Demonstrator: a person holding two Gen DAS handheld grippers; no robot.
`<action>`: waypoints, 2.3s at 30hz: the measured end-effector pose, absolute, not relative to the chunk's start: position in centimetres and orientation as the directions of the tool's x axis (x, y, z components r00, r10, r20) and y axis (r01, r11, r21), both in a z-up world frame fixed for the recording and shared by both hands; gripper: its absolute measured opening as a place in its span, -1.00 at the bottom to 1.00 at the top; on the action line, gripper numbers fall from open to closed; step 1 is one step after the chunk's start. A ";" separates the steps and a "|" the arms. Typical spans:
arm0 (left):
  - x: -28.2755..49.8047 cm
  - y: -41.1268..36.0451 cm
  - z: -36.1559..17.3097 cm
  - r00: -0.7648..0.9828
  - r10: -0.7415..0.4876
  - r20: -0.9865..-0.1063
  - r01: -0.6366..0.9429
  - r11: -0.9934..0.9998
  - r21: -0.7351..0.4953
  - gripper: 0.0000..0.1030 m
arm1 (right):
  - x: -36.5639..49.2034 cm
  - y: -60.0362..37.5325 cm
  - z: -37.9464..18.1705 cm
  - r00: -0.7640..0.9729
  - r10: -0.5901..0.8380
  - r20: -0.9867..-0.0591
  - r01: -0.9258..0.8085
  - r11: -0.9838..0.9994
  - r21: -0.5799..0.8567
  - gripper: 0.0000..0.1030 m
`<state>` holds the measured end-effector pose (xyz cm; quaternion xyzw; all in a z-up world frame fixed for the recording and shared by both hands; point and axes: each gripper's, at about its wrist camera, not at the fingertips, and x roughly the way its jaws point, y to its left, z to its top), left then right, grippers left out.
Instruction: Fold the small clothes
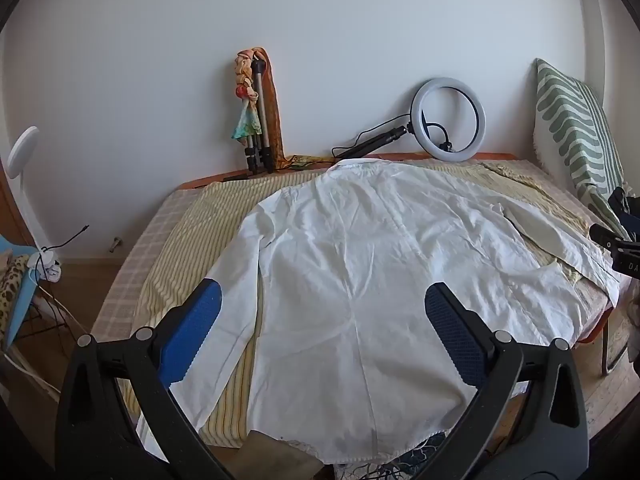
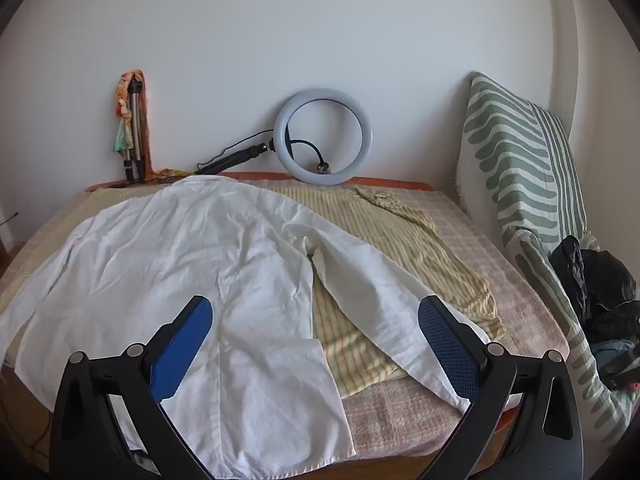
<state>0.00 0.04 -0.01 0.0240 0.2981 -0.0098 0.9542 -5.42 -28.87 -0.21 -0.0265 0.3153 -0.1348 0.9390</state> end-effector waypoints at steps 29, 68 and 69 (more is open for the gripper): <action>0.0 0.5 0.1 0.821 0.003 -0.571 0.032 0.998 0.051 1.00 | -5.3 -29.0 0.0 0.771 -0.267 -0.579 0.244 0.963 -0.119 0.99; 0.1 0.8 0.2 0.824 0.000 -0.566 0.032 0.998 0.046 1.00 | -5.2 -28.7 0.1 0.771 -0.264 -0.579 0.244 0.963 -0.114 0.99; 0.1 0.7 0.1 0.824 0.000 -0.567 0.032 0.998 0.046 1.00 | -5.2 -28.7 0.1 0.771 -0.264 -0.580 0.244 0.963 -0.114 0.99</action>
